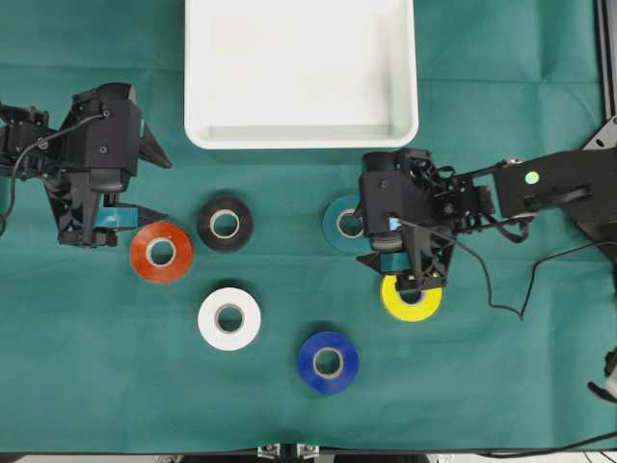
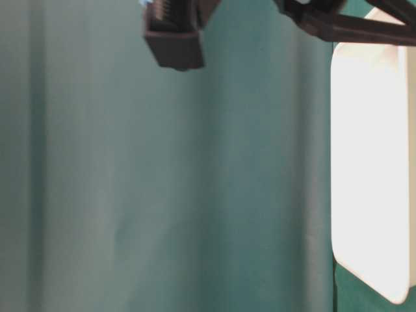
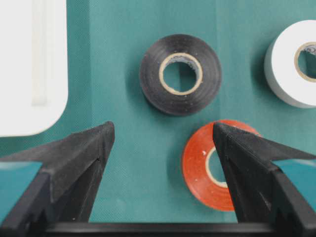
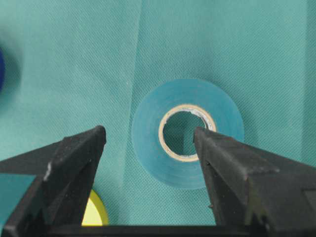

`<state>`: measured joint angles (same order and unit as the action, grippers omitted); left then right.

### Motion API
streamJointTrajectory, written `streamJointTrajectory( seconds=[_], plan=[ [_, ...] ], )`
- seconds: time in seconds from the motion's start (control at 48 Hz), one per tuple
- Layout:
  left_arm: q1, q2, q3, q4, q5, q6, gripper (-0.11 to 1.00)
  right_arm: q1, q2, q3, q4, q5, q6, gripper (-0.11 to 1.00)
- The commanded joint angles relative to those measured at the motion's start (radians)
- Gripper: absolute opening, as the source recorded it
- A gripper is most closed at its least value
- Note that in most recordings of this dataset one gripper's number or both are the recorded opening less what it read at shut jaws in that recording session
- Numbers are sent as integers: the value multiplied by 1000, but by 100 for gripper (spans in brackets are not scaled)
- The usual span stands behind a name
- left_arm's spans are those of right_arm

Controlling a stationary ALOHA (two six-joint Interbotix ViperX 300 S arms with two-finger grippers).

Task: Put the tape alternately from left to right into the white case.
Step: 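Move the right gripper over the teal tape roll and lower, then close the right gripper on the teal roll's inner rim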

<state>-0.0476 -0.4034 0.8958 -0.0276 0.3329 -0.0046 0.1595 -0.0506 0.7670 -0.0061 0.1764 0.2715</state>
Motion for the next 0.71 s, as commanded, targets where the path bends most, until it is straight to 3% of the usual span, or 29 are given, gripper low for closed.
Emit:
streamJointTrajectory(
  seconds=[0.0,0.438,0.688],
  plan=[
    [-6,-5,-17,-2,-3,-2,88,-8,11,-21,-2,-3,2,81],
    [-6,-5,-20,-2,-3,-2,88,-8,112,-60,-2,-6,2,81],
    [-5,-5,-15,-2,-3,-35,88,-15,152,-71,-2,-5,2,80]
  ],
)
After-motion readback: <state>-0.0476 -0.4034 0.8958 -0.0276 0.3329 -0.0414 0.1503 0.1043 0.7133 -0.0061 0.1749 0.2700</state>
